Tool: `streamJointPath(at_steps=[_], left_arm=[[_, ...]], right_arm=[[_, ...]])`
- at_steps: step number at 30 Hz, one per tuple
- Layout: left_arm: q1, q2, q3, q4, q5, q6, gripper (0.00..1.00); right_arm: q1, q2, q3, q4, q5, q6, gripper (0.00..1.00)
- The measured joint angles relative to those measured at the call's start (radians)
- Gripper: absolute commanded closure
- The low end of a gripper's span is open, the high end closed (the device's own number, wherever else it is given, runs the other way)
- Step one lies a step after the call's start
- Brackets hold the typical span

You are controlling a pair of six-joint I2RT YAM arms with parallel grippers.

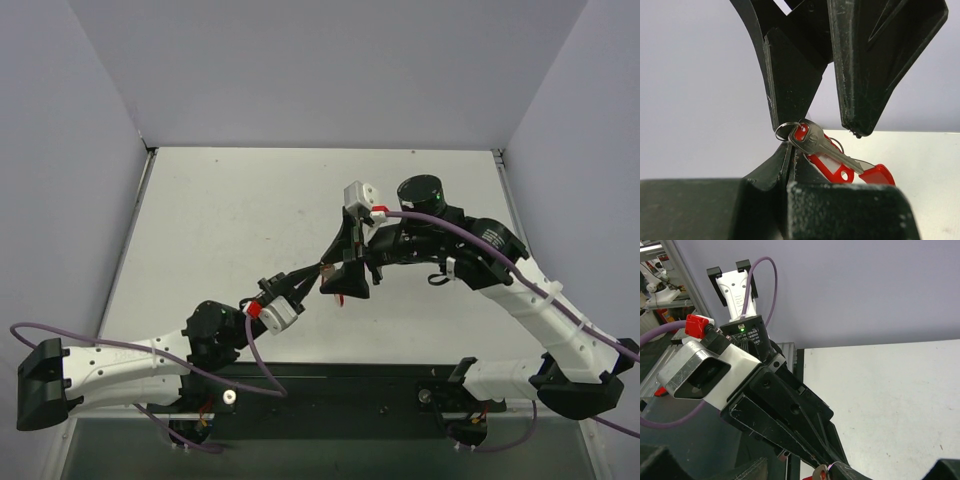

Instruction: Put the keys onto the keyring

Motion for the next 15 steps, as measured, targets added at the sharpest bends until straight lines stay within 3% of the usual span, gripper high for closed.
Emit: streamJointPath(at_steps=[15], left_arm=[[0.0, -0.01, -0.006, 0.008, 0.003, 0.013, 1.0]], right_arm=[[0.006, -0.034, 0.012, -0.046, 0.068, -0.044, 0.38]])
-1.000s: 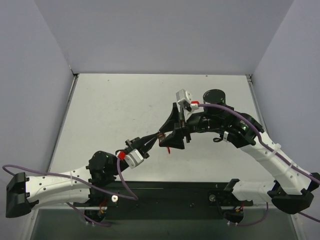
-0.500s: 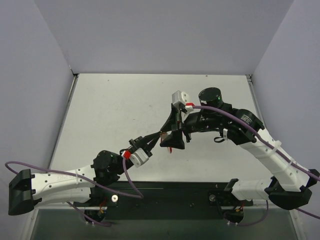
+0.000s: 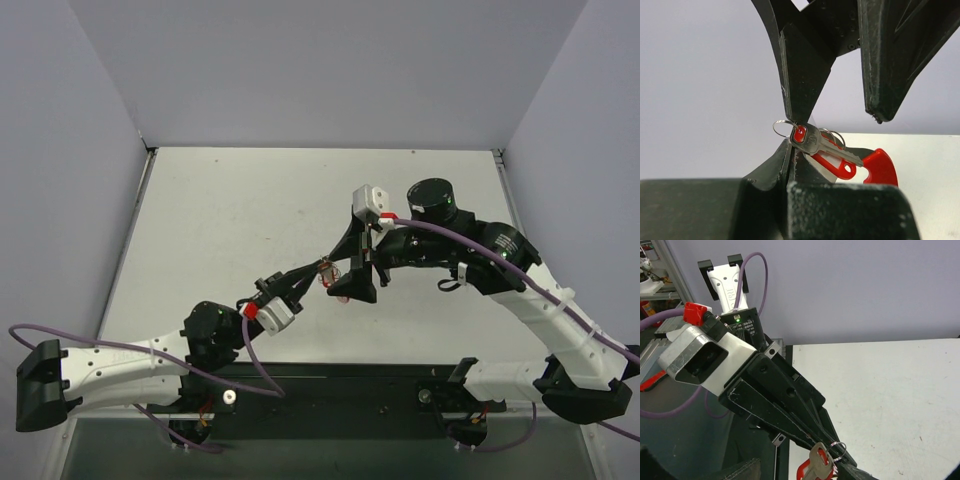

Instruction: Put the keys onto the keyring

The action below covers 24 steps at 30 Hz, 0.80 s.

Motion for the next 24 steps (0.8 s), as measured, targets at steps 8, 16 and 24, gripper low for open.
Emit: streamJointPath(at_steps=[8, 16, 24], left_arm=[[0.0, -0.015, -0.002, 0.006, 0.027, 0.003, 1.0], [0.0, -0.055, -0.005, 0.0, 0.08, 0.002, 1.0], [0.0, -0.098, -0.006, -0.029, 0.174, -0.012, 1.0]], right_arm=[[-0.003, 0.0, 0.0, -0.017, 0.035, -0.02, 0.39], [-0.06, -0.08, -0.001, -0.018, 0.063, -0.054, 0.48], [-0.08, -0.109, -0.001, -0.017, 0.005, -0.09, 0.61]])
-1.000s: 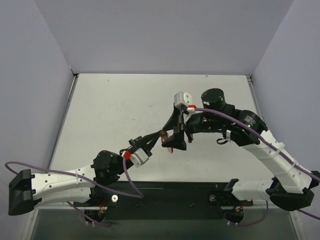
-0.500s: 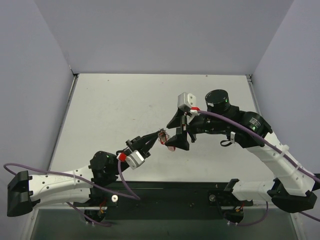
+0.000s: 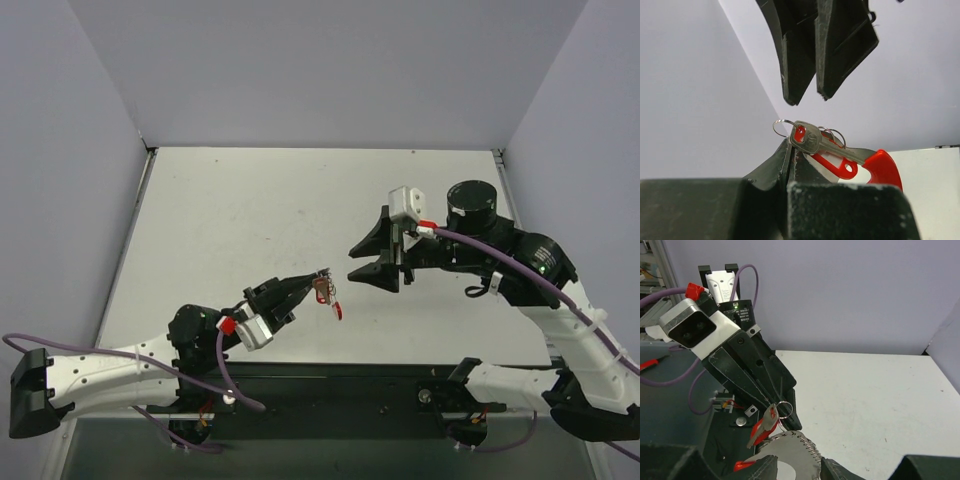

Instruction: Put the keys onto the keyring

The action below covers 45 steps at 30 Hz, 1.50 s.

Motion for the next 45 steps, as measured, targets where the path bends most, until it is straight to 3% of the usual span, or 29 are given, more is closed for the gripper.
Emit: streamJointPath(at_steps=[12, 25, 31, 45], left_arm=[[0.0, -0.018, 0.0, -0.008, 0.112, -0.09, 1.0], [0.0, 0.001, 0.0, 0.012, 0.121, -0.134, 1.0], [0.0, 0.015, 0.0, 0.02, 0.121, -0.146, 1.0], [0.001, 0.027, 0.0, 0.03, 0.114, -0.157, 1.0]], right_arm=[[0.033, 0.044, -0.018, 0.015, -0.076, -0.003, 0.76], [0.06, 0.034, -0.054, 0.031, -0.108, 0.0, 0.72], [0.067, 0.026, -0.064, 0.035, -0.117, 0.0, 0.79], [0.08, 0.026, -0.071, 0.063, -0.127, 0.0, 0.82]])
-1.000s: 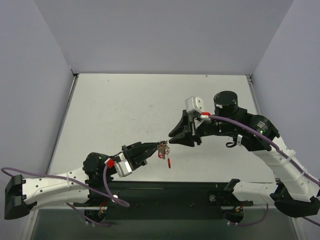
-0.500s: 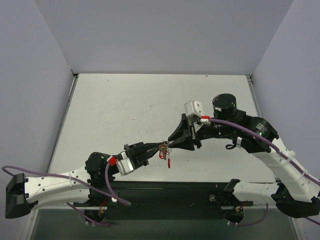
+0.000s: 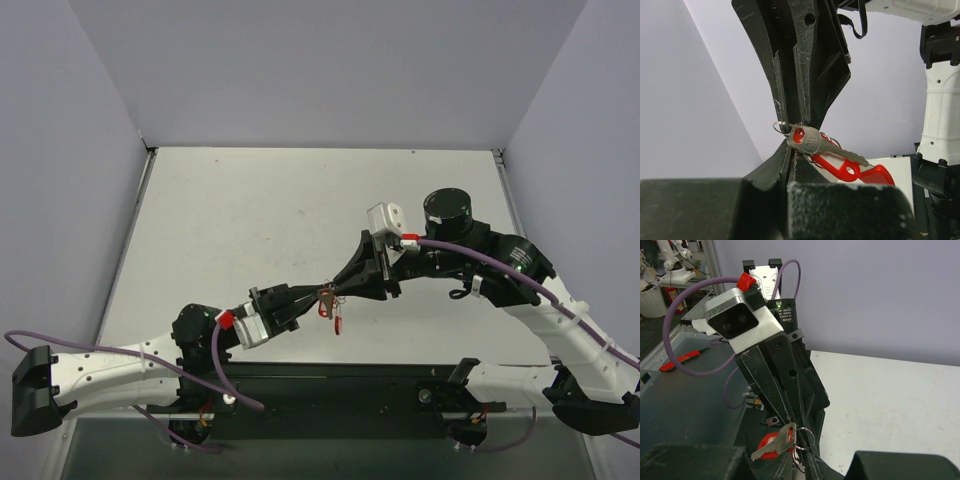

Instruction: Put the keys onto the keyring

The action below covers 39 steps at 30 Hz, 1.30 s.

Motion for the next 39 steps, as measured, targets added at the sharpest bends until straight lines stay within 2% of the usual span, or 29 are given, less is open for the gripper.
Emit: streamJointPath(at_steps=[10, 16, 31, 36, 39], left_arm=[[0.0, -0.002, 0.0, 0.012, -0.007, -0.033, 1.0], [0.001, -0.002, 0.0, 0.011, -0.003, -0.051, 1.0], [0.001, -0.029, 0.001, -0.018, 0.005, -0.083, 1.0], [0.001, -0.053, 0.001, -0.046, -0.004, -0.079, 0.85], [0.001, -0.06, 0.001, -0.061, -0.01, -0.071, 0.71]], right_arm=[[0.0, -0.001, -0.008, 0.018, -0.001, 0.0, 0.85], [0.0, -0.001, -0.008, 0.021, -0.003, -0.001, 1.0], [0.007, -0.001, -0.008, 0.033, 0.002, -0.005, 1.0], [0.014, -0.011, -0.035, 0.078, 0.01, -0.004, 1.0], [0.014, -0.024, -0.059, 0.1, 0.019, -0.003, 1.0]])
